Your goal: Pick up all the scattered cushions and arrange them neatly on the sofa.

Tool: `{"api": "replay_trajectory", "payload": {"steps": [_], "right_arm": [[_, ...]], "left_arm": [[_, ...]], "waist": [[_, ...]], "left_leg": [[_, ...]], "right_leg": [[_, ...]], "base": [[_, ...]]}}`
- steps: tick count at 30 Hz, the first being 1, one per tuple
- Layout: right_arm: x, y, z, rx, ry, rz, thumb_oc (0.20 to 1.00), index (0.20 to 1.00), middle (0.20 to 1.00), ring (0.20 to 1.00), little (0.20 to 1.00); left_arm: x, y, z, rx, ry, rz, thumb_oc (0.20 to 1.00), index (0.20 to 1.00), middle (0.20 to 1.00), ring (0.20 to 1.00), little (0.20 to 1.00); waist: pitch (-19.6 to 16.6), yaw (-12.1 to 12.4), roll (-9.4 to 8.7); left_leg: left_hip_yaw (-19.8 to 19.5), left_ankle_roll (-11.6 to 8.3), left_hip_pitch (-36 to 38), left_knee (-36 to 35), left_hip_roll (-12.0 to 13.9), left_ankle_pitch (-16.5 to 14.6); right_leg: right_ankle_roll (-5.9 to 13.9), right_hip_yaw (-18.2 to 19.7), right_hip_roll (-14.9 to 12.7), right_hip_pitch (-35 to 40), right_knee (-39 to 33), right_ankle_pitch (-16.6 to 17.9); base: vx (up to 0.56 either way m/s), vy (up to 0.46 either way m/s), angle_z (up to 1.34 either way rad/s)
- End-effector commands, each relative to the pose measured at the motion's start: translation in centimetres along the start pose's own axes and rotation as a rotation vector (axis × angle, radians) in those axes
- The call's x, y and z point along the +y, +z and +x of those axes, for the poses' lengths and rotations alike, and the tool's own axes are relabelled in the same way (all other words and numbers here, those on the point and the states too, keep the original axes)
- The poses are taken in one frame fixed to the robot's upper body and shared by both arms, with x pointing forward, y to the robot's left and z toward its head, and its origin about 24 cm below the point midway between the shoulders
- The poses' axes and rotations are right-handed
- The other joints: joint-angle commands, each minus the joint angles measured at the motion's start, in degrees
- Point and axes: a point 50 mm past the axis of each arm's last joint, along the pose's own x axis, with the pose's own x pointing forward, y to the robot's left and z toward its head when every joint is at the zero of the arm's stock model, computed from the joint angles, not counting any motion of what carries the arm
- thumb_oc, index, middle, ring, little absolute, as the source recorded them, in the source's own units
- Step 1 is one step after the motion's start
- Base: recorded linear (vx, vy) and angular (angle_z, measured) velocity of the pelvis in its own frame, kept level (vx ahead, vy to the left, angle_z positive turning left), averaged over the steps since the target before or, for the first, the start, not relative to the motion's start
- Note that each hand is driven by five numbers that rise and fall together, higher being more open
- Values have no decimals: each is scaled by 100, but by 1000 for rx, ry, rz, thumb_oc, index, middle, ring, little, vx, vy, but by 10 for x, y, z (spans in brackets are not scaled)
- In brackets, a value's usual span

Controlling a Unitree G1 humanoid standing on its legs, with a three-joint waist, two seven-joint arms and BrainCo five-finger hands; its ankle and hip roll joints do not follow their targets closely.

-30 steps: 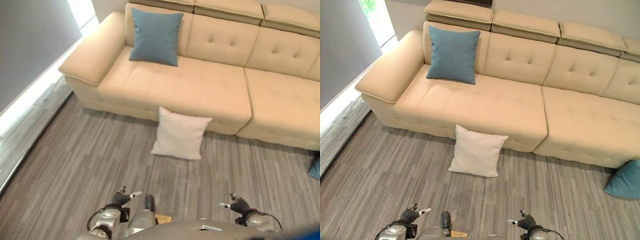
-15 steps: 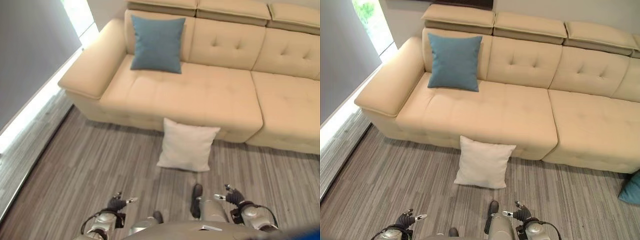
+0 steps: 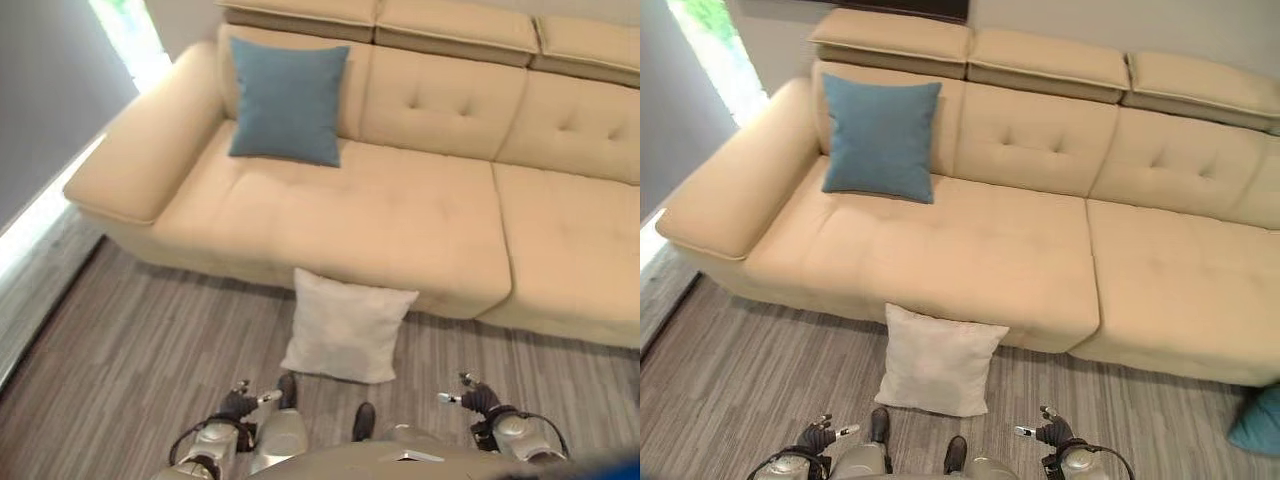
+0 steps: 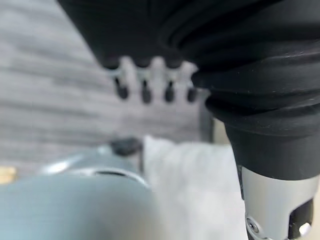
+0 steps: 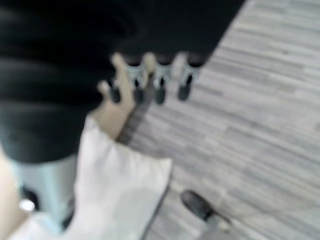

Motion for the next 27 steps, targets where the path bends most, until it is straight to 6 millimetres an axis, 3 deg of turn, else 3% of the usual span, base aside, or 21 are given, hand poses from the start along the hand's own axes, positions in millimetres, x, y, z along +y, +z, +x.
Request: {"api": "replay_trajectory", "payload": {"steps": [1, 4, 6, 7, 9, 10, 11, 13, 14, 15, 16, 18, 20, 22, 23, 25, 26, 27], "right_arm": [[-7, 36, 6, -133, -22, -4, 1000, 1000, 1000, 1000, 1000], [-11, 44, 7, -158, -39, 3, 1000, 1000, 1000, 1000, 1000], [-16, 58, 8, -204, -64, 12, 1000, 1000, 1000, 1000, 1000], [-24, 79, 8, -279, -93, 36, 1000, 1000, 1000, 1000, 1000], [-30, 99, 8, -341, -129, 38, 1000, 1000, 1000, 1000, 1000], [-38, 118, 7, -395, -170, 59, 1000, 1000, 1000, 1000, 1000], [-38, 119, 7, -395, -170, 59, 1000, 1000, 1000, 1000, 1000], [-49, 156, 3, -498, -234, 82, 1000, 1000, 1000, 1000, 1000], [-49, 156, 3, -498, -234, 82, 1000, 1000, 1000, 1000, 1000], [-55, 175, -1, -550, -271, 85, 1000, 1000, 1000, 1000, 1000], [-55, 175, -1, -551, -271, 85, 1000, 1000, 1000, 1000, 1000], [-65, 207, -11, -652, -328, 118, 1000, 1000, 1000, 1000, 1000], [-69, 214, -13, -675, -343, 131, 1000, 1000, 1000, 1000, 1000], [-81, 241, -26, -773, -390, 175, 1000, 1000, 1000, 1000, 1000], [-81, 241, -26, -773, -390, 175, 1000, 1000, 1000, 1000, 1000], [-96, 268, -42, -873, -435, 206, 1000, 1000, 1000, 1000, 1000], [-106, 291, -59, -963, -465, 223, 1000, 1000, 1000, 1000, 1000], [-108, 296, -63, -989, -467, 227, 1000, 1000, 1000, 1000, 1000]], "left_arm": [[5, 24, 4, -85, 20, 9, 1000, 1000, 1000, 1000, 1000], [9, 41, 6, -143, 46, -5, 1000, 1000, 1000, 1000, 1000], [12, 62, 7, -222, 69, -25, 1000, 1000, 1000, 1000, 1000], [12, 93, 7, -327, 89, -58, 1000, 1000, 1000, 1000, 1000], [10, 123, 4, -431, 108, -69, 1000, 1000, 1000, 1000, 1000], [7, 153, -1, -527, 109, -101, 1000, 1000, 1000, 1000, 1000], [7, 153, -1, -527, 109, -101, 1000, 1000, 1000, 1000, 1000], [3, 198, -11, -655, 118, -158, 1000, 1000, 1000, 1000, 1000], [3, 198, -11, -655, 118, -158, 1000, 1000, 1000, 1000, 1000], [1, 216, -16, -703, 127, -174, 1000, 1000, 1000, 1000, 1000], [1, 216, -16, -703, 127, -174, 1000, 1000, 1000, 1000, 1000], [-1, 241, -25, -776, 132, -205, 1000, 1000, 1000, 1000, 1000], [1, 247, -28, -794, 138, -217, 1000, 1000, 1000, 1000, 1000], [1, 273, -41, -874, 138, -244, 1000, 1000, 1000, 1000, 1000], [1, 274, -41, -874, 138, -245, 1000, 1000, 1000, 1000, 1000], [6, 297, -52, -929, 145, -296, 1000, 1000, 1000, 1000, 1000], [11, 323, -69, -1014, 159, -308, 1000, 1000, 1000, 1000, 1000], [12, 327, -72, -1031, 162, -305, 1000, 1000, 1000, 1000, 1000]], "waist": [[54, 136, -13], [116, 153, 18], [212, 153, 52], [426, 123, 118], [638, 101, 167], [848, 72, 234], [842, 73, 233], [1073, -28, 317], [1064, -27, 317], [1177, -70, 334], [1167, -68, 334], [1270, -139, 358], [1275, -151, 358], [1358, -203, 389], [1336, -202, 391], [1361, -263, 422], [1423, -291, 443], [1437, -300, 443]], "left_leg": [[161, -140, 135, 554, -249, -534], [269, -85, 136, 484, -286, -552], [333, -51, 49, 475, -312, -559], [381, -32, -186, 522, -321, -528], [417, -17, -521, 615, -342, -490], [444, -10, -913, 761, -383, -456], [445, -9, -922, 765, -383, -457], [545, 24, -1728, 1209, -362, -451], [547, 24, -1744, 1217, -361, -454], [588, 52, -2144, 1479, -311, -498], [590, 53, -2161, 1487, -310, -501], [583, 33, -2845, 2049, -187, -751], [594, 37, -3101, 2217, -143, -780], [562, 52, -3817, 2624, -22, -829], [562, 53, -3855, 2645, -19, -837], [507, 64, -4577, 2980, 35, -884], [486, 78, -5147, 3246, 104, -926], [480, 80, -5318, 3346, 116, -935]], "right_leg": [[615, 188, -621, -516, 1064, -125], [651, 237, -682, -662, 1111, -112], [690, 251, -742, -873, 1194, -76], [702, 283, -804, -1238, 1376, -47], [697, 324, -862, -1669, 1560, -6], [686, 368, -923, -2097, 1778, 12], [686, 371, -924, -2107, 1784, 10], [672, 448, -1039, -2902, 2117, 25], [671, 450, -1040, -2918, 2123, 24], [657, 528, -1067, -3334, 2334, 23], [657, 532, -1067, -3351, 2341, 21], [681, 651, -1124, -4021, 2802, -139], [671, 681, -1137, -4246, 2918, -153], [641, 737, -1172, -4938, 3309, -204], [640, 740, -1173, -4975, 3327, -210], [607, 835, -1190, -5715, 3722, -260], [570, 918, -1221, -6306, 4014, -323], [551, 954, -1205, -6471, 4101, -345]], "base": [[20, 84, -22], [-22, 78, -6], [-144, 79, -18], [-282, 94, -18], [-329, 89, -18], [-237, 65, -23], [-257, 81, -21], [-173, 46, -9], [-138, 32, -13], [-64, 21, -16], [-37, 27, -19], [-26, 9, -10], [-68, -7, -7], [-86, -29, -14], [-78, -32, -2], [-51, 5, 7], [-19, 15, 6], [-10, 10, -8]]}}
